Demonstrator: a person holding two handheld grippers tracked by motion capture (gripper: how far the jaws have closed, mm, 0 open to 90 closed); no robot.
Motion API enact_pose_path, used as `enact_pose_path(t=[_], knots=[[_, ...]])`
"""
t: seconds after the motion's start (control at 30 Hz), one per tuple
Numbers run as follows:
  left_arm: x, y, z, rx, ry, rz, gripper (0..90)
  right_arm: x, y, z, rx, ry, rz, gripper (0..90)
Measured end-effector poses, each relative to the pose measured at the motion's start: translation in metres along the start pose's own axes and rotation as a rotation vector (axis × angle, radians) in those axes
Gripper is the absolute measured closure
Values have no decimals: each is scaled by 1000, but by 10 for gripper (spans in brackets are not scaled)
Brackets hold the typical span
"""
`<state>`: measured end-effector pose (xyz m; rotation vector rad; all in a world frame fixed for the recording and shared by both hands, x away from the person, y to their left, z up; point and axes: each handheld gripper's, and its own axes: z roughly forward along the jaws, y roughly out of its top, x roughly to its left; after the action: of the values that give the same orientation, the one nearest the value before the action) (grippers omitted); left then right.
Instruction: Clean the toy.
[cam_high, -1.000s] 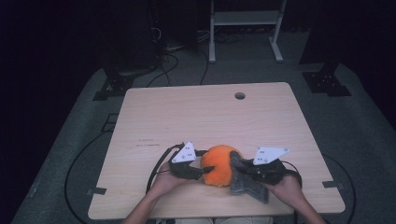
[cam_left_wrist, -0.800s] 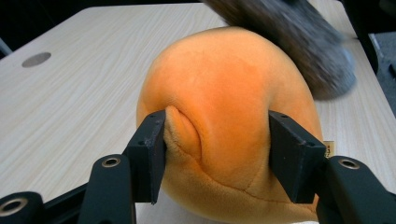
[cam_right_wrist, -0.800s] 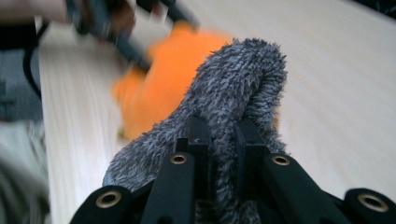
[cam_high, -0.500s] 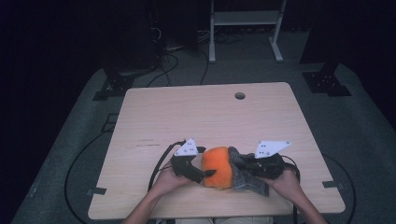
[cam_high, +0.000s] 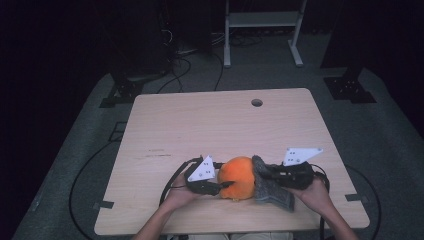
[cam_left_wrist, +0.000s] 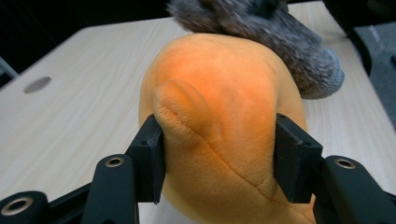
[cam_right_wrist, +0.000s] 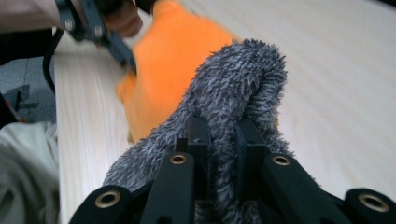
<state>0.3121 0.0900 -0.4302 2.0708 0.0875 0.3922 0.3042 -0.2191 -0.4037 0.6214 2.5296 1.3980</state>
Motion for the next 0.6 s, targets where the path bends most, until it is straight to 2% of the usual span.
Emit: enact_pose_path(t=[0.07,0.1,0.17,0.23,0.37,0.4,0.5,0.57,0.6], knots=[[0,-1,-1,5,-2,4,445,-1,7,8,-3,8,-12,789],[2,-5,-1,5,-8,-13,444,-2,7,11,-3,9,-12,789],[3,-7,-2,-4,-18,-22,441,-4,3,12,-12,19,9,790],[2,-6,-2,-5,-20,-14,432,-7,-5,10,-5,20,26,790],[-1,-4,-1,-6,-20,2,427,-10,-20,2,50,-4,43,790],[-2,-4,-1,-6,-21,9,428,-11,-21,-1,47,-1,51,790],[-3,-3,0,-11,-26,30,428,-8,-9,-6,-5,23,39,790],[-6,-2,0,-16,-28,52,429,-6,8,-2,-35,55,8,789],[-7,-2,0,-13,-28,61,429,-6,14,1,-30,61,-10,790]])
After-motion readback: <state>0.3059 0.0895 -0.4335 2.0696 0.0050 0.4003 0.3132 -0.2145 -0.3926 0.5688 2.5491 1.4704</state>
